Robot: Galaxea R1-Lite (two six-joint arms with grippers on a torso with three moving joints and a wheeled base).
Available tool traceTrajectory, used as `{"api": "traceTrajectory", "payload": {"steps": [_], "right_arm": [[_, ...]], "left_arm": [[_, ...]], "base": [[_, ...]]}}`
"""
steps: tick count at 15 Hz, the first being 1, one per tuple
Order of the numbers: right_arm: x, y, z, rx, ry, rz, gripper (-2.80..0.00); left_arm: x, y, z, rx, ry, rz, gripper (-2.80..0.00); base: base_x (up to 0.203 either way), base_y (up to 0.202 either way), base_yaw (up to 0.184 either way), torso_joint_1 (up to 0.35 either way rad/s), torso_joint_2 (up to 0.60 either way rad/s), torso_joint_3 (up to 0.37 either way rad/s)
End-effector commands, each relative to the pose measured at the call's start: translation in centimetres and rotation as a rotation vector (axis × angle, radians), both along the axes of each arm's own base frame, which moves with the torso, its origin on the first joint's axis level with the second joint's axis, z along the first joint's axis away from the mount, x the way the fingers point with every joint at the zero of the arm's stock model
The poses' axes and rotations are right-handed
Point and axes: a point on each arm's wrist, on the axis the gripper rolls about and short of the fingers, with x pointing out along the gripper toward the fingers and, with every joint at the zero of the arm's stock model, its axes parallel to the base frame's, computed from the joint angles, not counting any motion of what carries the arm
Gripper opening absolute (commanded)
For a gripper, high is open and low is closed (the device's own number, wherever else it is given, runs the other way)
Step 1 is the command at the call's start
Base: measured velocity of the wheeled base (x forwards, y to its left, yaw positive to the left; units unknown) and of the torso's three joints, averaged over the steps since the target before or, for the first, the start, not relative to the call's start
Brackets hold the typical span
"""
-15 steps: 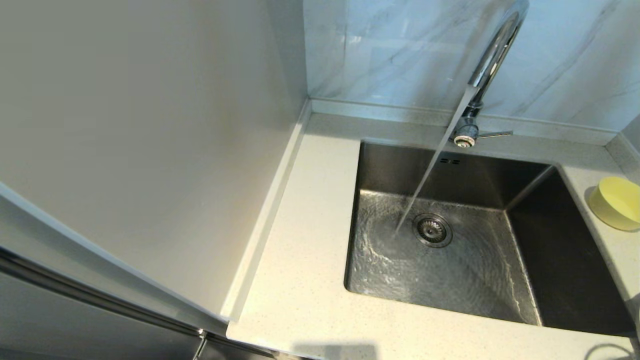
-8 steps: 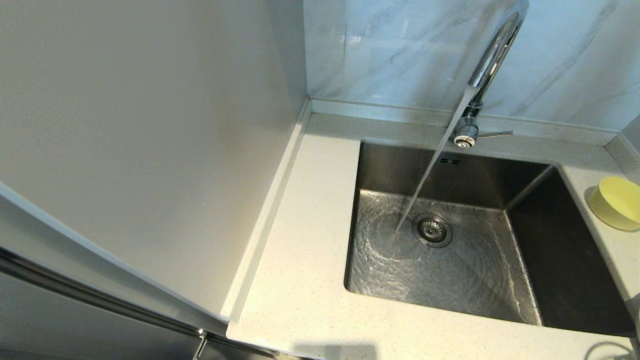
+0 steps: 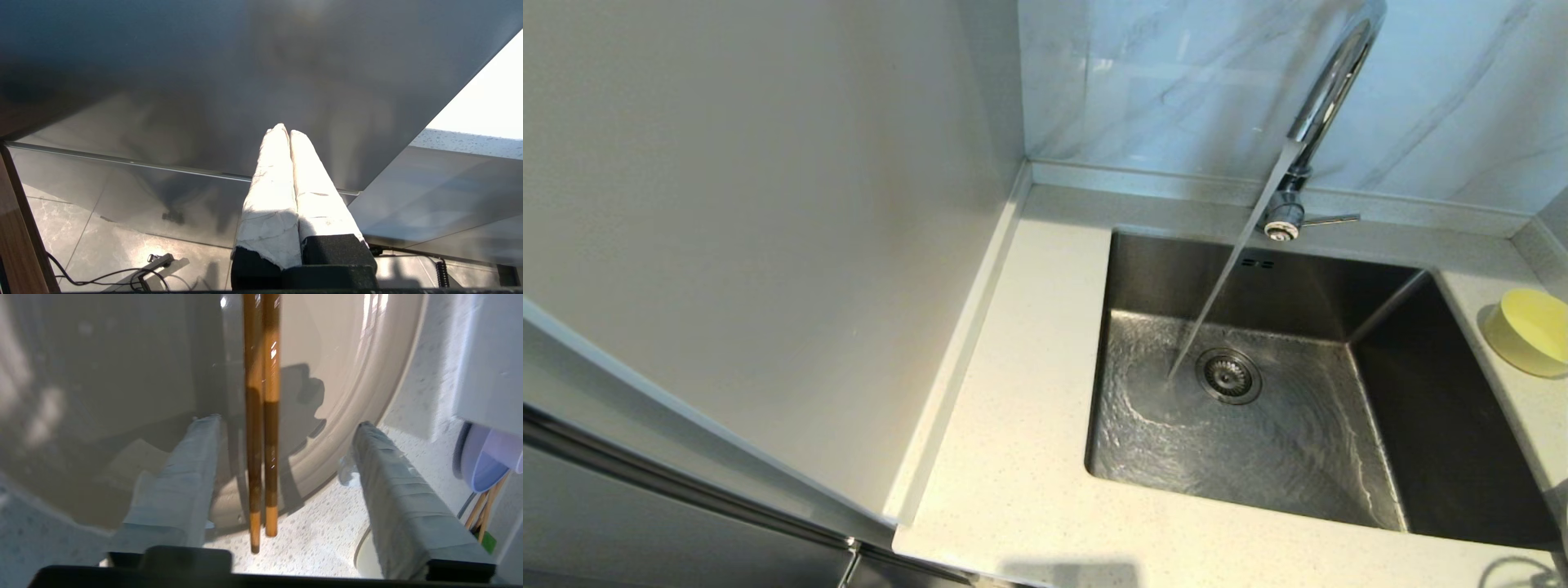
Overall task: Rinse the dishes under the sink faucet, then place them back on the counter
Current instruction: Place the chopsticks on the table
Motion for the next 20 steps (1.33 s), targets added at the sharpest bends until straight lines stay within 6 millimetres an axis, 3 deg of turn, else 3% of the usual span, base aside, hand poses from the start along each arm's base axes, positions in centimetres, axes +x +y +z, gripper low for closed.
{"api": "traceTrajectory", "payload": {"steps": [1, 6, 9, 14, 17, 20], "right_arm": [[0.0, -0.2, 0.3, -0.017, -0.018, -0.006, 0.00], [1.4, -1.2, 2.9, -0.103, -0.175, 0.026, 0.00], [3.1, -2.6, 7.3, -0.191, -0.310, 0.070, 0.00], [4.8, -2.7, 14.1, -0.161, -0.380, 0.403, 0.00], [7.1, -2.1, 15.5, 0.022, -0.313, 0.601, 0.00], [10.4, -1.8, 14.7, 0.137, -0.267, 0.687, 0.00]], "left_arm": [[0.0, 0.0, 0.0, 0.000, 0.000, -0.001, -2.80], [0.0, 0.0, 0.0, 0.000, 0.000, -0.001, -2.80], [0.0, 0.0, 0.0, 0.000, 0.000, 0.000, -2.80], [0.0, 0.0, 0.0, 0.000, 0.000, 0.000, -2.80], [0.0, 0.0, 0.0, 0.000, 0.000, 0.000, -2.80], [0.0, 0.0, 0.0, 0.000, 0.000, 0.000, -2.80]], "base": [[0.000, 0.000, 0.000, 0.000, 0.00, 0.000], [0.000, 0.000, 0.000, 0.000, 0.00, 0.000], [0.000, 0.000, 0.000, 0.000, 0.00, 0.000], [0.000, 0.000, 0.000, 0.000, 0.00, 0.000], [0.000, 0.000, 0.000, 0.000, 0.00, 0.000], [0.000, 0.000, 0.000, 0.000, 0.00, 0.000]]}}
